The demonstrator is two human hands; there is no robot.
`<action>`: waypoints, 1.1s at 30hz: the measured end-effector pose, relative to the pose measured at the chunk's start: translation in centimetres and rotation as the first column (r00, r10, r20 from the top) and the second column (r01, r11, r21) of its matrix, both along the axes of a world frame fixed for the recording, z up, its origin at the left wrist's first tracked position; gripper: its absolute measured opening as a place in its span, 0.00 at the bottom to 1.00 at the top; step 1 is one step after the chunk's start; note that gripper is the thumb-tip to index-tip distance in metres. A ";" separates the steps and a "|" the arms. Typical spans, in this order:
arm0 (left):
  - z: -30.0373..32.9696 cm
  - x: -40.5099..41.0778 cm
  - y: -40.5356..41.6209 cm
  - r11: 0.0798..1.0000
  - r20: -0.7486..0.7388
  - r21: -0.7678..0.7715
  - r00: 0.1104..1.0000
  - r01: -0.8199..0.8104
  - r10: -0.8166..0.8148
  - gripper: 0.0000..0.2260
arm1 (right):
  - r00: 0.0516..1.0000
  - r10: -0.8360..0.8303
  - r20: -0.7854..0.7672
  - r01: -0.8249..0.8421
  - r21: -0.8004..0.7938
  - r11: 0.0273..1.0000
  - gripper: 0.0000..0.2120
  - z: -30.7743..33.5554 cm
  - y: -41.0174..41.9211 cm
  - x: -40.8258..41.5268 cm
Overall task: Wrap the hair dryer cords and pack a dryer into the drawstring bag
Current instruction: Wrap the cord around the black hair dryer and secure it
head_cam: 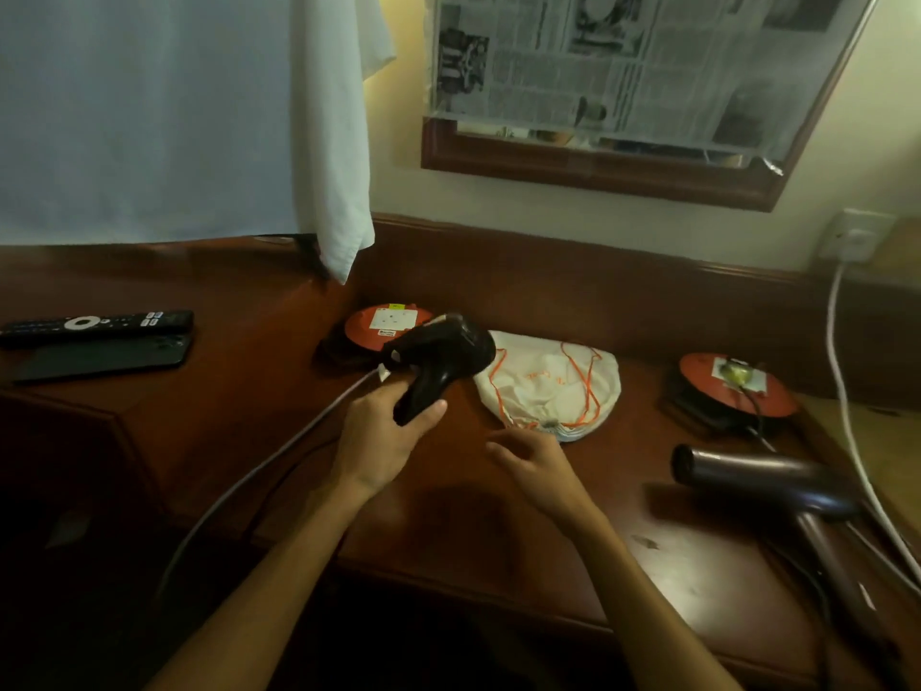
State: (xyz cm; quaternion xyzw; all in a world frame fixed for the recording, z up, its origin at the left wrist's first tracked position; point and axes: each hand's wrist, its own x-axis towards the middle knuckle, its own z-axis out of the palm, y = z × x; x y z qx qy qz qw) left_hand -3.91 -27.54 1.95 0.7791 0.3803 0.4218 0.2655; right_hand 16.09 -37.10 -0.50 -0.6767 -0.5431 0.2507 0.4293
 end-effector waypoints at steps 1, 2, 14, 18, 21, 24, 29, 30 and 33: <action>1.0 0.6 -0.4 0.998 0.061 -0.017 0.997 0.055 -0.053 0.11 | 0.996 0.019 -0.083 -0.018 0.006 1.000 0.12 0.8 -0.7 -0.4; 1.7 1.3 -0.8 0.993 0.118 -0.033 0.987 0.115 -0.110 0.14 | 0.983 0.046 -0.176 -0.044 0.015 0.999 0.13 1.6 -1.5 -0.8; 5.4 6.9 -6.2 0.858 0.353 -0.124 0.830 0.498 -0.431 0.18 | 0.861 0.224 -0.456 -0.185 0.129 0.974 0.15 5.1 -5.4 -1.4; 5.8 6.7 -5.7 0.768 0.413 -0.283 0.796 0.574 -0.443 0.20 | 0.854 0.202 -0.480 -0.103 0.224 0.969 0.15 4.3 -4.4 -1.7; 5.8 6.4 -4.8 0.714 0.405 -0.327 0.774 0.619 -0.486 0.20 | 0.806 0.232 -0.545 -0.065 0.308 0.949 0.15 3.6 -3.8 -2.2; 5.6 6.6 -3.4 0.730 0.345 -0.280 0.775 0.623 -0.529 0.20 | 0.830 0.165 -0.533 0.024 0.329 0.944 0.12 2.9 -3.8 -1.7; 5.5 8.5 -2.0 0.790 0.390 -0.270 0.813 0.550 -0.432 0.18 | 0.912 -0.003 -0.411 0.129 0.279 0.951 0.13 1.4 -3.2 1.3; 5.2 8.9 -1.7 0.800 0.386 -0.267 0.820 0.538 -0.423 0.16 | 0.916 -0.012 -0.402 0.124 0.253 0.959 0.13 1.3 -3.1 1.9; 3.9 9.9 -1.2 0.768 0.440 -0.290 0.793 0.570 -0.422 0.16 | 0.918 0.043 -0.395 0.038 0.193 0.980 0.11 1.6 -3.1 3.5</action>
